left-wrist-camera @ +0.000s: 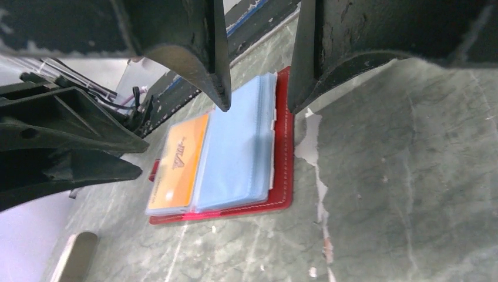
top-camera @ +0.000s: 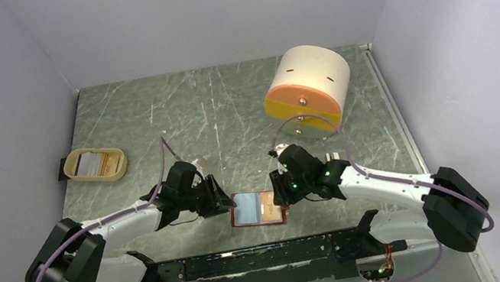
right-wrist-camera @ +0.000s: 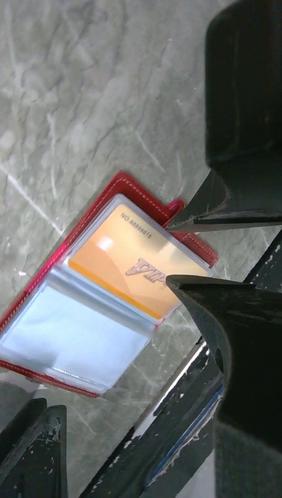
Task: Put the credit cards into the card holder
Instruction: Move the card holder to the center of the board.
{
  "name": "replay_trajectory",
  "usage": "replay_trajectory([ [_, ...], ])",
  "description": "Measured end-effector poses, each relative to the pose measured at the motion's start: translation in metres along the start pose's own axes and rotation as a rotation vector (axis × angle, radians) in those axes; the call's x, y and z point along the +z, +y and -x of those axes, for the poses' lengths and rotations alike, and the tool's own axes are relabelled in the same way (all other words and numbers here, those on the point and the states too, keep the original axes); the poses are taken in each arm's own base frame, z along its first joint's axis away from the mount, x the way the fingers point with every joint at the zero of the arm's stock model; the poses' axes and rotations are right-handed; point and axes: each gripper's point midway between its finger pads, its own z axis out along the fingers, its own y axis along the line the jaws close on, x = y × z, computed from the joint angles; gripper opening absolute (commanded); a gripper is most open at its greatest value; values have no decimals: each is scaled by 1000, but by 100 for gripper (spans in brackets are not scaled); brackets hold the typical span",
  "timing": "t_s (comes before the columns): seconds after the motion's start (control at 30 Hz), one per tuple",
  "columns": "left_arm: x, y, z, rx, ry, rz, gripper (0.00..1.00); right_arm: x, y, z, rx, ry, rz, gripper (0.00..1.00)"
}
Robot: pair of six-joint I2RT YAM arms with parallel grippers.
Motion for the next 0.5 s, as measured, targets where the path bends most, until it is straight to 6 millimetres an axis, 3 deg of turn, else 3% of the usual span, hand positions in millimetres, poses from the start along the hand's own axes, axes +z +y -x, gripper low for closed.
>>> replay_trajectory([
  [0.27,-7,-16,1,5,17,-98,45,11,1,15,-106,97,-47,39],
  [0.5,-5,-12,-5,5,54,-97,45,22,0,-17,-38,175,-34,42],
])
